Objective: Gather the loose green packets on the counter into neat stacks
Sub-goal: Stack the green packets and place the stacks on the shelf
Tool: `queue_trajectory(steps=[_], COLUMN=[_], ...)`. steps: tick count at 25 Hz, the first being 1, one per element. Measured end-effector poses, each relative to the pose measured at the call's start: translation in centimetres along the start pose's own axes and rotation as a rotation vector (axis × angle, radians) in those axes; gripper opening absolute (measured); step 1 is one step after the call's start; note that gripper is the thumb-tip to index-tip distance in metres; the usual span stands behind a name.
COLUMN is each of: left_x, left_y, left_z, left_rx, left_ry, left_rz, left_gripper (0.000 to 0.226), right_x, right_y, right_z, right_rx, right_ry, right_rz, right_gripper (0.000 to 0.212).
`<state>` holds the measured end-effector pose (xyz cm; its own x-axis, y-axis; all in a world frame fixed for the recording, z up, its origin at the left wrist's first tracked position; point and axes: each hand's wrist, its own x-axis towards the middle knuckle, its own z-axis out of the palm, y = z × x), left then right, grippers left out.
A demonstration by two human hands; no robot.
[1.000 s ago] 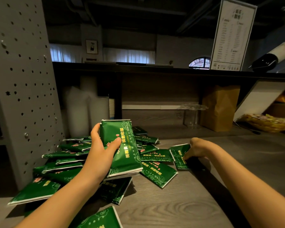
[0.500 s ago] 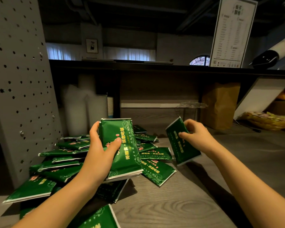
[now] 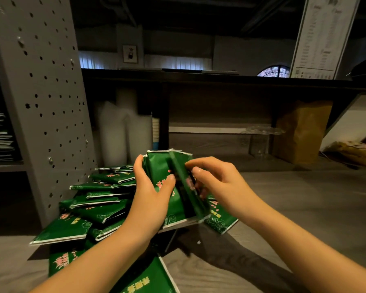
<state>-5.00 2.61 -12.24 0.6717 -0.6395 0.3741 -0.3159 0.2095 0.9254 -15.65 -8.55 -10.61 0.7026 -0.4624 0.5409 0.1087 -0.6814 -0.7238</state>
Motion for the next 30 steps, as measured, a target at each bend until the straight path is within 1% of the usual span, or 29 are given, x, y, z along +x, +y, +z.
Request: queue_trajectory(steps=[1, 3, 5, 6, 8, 11, 13, 17, 19, 21, 23, 25, 26, 27, 29, 30], left_x=[0.1, 0.2, 0.4, 0.4, 0.5, 0.3, 0.1, -0.2, -0.4, -0.4, -0.3, 0.0, 0.2, 0.5, 0.8, 1.0], left_y=[0.1, 0.0, -0.2, -0.3, -0.3, -0.2, -0.2, -0.2, -0.1, -0.3, -0.6, -0.7, -0.7, -0.7, -0.6, -0.6], left_z=[0.0, 0.0, 0.0, 0.0, -0.1, 0.0, 0.1, 0.2, 0.3, 0.3, 0.3, 0.2, 0.0, -0.1, -0.6, -0.8], left_rx=[-0.024, -0.078, -0.122, -0.143, -0.181, -0.196, -0.207, -0.249, -0.266, -0.217, -0.157, -0.14, -0.145, -0.154, -0.183, -0.201], left_ry=[0.006, 0.017, 0.028, 0.034, 0.041, 0.045, 0.057, 0.044, 0.011, -0.008, 0.008, 0.03, 0.036, 0.039, 0.038, 0.033], left_rz=[-0.017, -0.036, -0.052, -0.057, -0.065, -0.053, -0.039, -0.019, 0.002, 0.034, 0.066, 0.08, 0.08, 0.079, 0.064, 0.054], left_gripper=[0.068, 0.064, 0.059, 0.057, 0.053, 0.048, 0.045, 0.049, 0.066, 0.083, 0.084, 0.078, 0.076, 0.075, 0.071, 0.069], right_x=[-0.1, -0.3, -0.5, -0.5, -0.6, -1.0, -1.3, -1.8, -1.9, -1.9, -1.6, -0.9, -0.6, -0.3, 0.4, 0.5], right_y=[0.1, 0.5, 0.7, 0.8, 0.9, 0.6, 0.3, 0.2, 0.3, 0.4, 0.4, 0.8, 1.1, 1.5, 3.2, 4.1], right_z=[0.3, 0.7, 0.9, 0.9, 0.8, 1.2, 2.1, 4.1, 4.6, 4.9, 4.6, 3.3, 2.4, 1.4, -0.7, -1.5], right_rx=[-0.01, -0.189, -0.354, -0.366, -0.283, 0.044, 0.201, 0.259, 0.27, 0.255, 0.277, 0.301, 0.244, 0.091, -0.35, -0.553], right_ry=[-0.019, -0.02, 0.027, 0.049, 0.056, -0.021, -0.06, -0.055, -0.055, -0.093, -0.158, -0.207, -0.208, -0.192, -0.166, -0.192], right_rz=[-0.006, -0.064, -0.134, -0.141, -0.086, 0.106, 0.179, 0.147, 0.135, 0.138, 0.18, 0.187, 0.16, 0.125, 0.084, 0.102], right_gripper=[0.026, 0.028, 0.036, 0.039, 0.053, 0.082, 0.088, 0.083, 0.077, 0.074, 0.074, 0.058, 0.051, 0.046, 0.04, 0.039])
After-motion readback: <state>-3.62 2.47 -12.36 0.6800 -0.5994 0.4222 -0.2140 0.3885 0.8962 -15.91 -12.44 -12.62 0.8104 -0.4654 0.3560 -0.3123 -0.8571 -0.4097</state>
